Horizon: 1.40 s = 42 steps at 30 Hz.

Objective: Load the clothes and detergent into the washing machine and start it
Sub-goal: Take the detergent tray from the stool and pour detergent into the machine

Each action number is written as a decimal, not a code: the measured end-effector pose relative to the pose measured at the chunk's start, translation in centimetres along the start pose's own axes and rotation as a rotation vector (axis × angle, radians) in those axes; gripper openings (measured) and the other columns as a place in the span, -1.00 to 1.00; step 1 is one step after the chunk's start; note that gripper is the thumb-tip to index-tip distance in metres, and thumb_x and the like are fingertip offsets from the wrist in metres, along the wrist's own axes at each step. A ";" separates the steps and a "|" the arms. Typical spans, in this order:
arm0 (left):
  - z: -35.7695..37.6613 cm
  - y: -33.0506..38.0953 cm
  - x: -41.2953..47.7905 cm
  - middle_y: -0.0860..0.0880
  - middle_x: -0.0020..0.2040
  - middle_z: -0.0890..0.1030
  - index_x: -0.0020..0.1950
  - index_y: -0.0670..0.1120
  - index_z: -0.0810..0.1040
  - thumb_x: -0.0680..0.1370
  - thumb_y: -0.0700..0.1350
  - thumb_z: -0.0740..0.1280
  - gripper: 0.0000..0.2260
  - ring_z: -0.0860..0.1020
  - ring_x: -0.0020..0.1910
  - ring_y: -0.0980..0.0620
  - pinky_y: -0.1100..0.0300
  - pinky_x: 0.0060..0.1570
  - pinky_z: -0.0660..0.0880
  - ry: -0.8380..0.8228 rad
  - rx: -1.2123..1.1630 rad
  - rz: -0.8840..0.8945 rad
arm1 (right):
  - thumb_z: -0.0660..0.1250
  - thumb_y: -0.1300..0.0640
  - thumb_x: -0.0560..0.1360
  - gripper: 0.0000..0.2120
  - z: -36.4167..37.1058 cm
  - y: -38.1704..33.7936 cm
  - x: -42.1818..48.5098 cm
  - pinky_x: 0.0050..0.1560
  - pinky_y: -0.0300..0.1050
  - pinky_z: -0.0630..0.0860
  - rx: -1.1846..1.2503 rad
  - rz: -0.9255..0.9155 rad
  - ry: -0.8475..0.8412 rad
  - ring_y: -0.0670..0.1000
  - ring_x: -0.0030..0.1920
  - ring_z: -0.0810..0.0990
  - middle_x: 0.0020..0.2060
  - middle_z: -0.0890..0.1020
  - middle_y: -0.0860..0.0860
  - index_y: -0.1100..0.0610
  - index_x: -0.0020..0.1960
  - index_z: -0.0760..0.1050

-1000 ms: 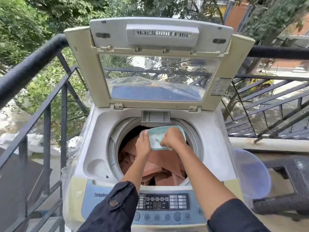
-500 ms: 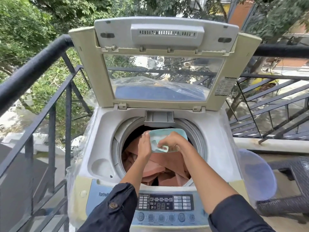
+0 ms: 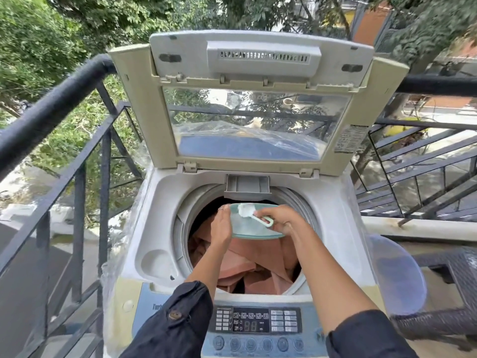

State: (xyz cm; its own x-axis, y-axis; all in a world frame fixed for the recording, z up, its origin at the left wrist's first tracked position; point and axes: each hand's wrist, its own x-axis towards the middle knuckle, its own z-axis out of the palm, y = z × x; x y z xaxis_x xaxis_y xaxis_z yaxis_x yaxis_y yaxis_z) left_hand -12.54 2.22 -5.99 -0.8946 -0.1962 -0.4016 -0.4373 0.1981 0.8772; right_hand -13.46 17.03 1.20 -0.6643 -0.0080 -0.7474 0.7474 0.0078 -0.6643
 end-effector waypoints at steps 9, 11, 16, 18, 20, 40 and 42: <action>0.2 -0.6 0.3 -0.11 0.22 0.56 0.20 -0.02 0.52 0.64 0.10 -0.02 -0.61 0.46 0.25 -0.16 -0.10 0.35 0.31 -0.054 0.091 0.018 | 0.44 0.36 0.36 -0.80 -0.2 -4.4 0.1 -0.60 -0.37 0.39 0.167 -0.217 0.262 -0.15 -0.63 0.50 -0.65 0.53 -0.05 0.21 -0.36 0.47; 0.2 -0.8 0.3 -0.12 0.21 0.57 0.18 -0.03 0.53 0.64 0.09 -0.02 -0.61 0.47 0.24 -0.17 -0.11 0.34 0.31 -0.066 0.099 0.018 | 0.48 0.33 0.31 -0.78 -0.1 -5.0 0.3 -0.50 -0.30 0.43 0.139 -0.259 0.354 -0.07 -0.52 0.52 -0.51 0.57 0.03 0.18 -0.38 0.47; -0.1 -0.9 0.2 -0.10 0.23 0.56 0.24 -0.01 0.53 0.64 0.08 -0.01 -0.61 0.47 0.26 -0.13 -0.05 0.35 0.32 -0.091 0.090 -0.006 | 0.50 0.24 0.30 -0.86 0.5 -6.0 0.4 -0.49 -0.37 0.35 -0.037 -0.331 0.530 -0.14 -0.48 0.40 -0.43 0.51 -0.02 0.18 -0.36 0.55; -0.4 -0.9 0.1 -0.09 0.21 0.58 0.22 0.01 0.54 0.64 0.07 0.00 -0.62 0.49 0.24 -0.13 -0.05 0.34 0.35 -0.101 0.065 -0.016 | 0.49 0.22 0.31 -0.88 0.8 -6.2 0.5 -0.40 -0.33 0.41 -0.105 -0.359 0.558 -0.09 -0.41 0.47 -0.43 0.55 -0.02 0.16 -0.36 0.58; -0.6 -0.8 0.1 -0.09 0.20 0.58 0.21 0.00 0.55 0.64 0.05 0.01 -0.63 0.50 0.23 -0.12 -0.05 0.33 0.36 -0.111 0.053 -0.016 | 0.47 0.22 0.30 -0.93 1.2 -6.3 0.4 -0.20 -0.22 0.48 -0.155 -0.386 0.593 -0.02 -0.28 0.56 -0.34 0.63 0.06 0.22 -0.24 0.66; -1.2 -0.5 0.7 -0.14 0.27 0.54 0.28 -0.05 0.53 0.65 0.04 0.04 -0.64 0.47 0.27 -0.16 -0.05 0.34 0.34 -0.079 0.048 -0.028 | 0.33 0.31 0.41 -0.92 2.4 -6.2 0.3 -0.21 -0.20 0.33 -0.674 -0.751 0.820 0.10 -0.12 0.59 -0.14 0.65 0.11 0.24 -0.19 0.61; -1.2 -0.3 0.7 -0.15 0.26 0.55 0.24 -0.04 0.54 0.64 0.05 0.06 -0.65 0.48 0.26 -0.16 -0.07 0.32 0.37 -0.074 0.005 -0.046 | 0.35 0.31 0.41 -0.94 2.4 -6.2 0.3 -0.19 -0.17 0.38 -0.679 -0.783 0.822 0.12 -0.09 0.59 -0.14 0.64 0.12 0.25 -0.19 0.60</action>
State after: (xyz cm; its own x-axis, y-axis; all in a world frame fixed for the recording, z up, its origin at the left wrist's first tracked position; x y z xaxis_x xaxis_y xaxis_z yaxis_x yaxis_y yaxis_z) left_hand -12.88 0.84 -6.20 -0.8777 -0.1341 -0.4601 -0.4786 0.1952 0.8561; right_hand -18.26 14.60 5.07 -0.9080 0.3635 0.2084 0.1716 0.7764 -0.6064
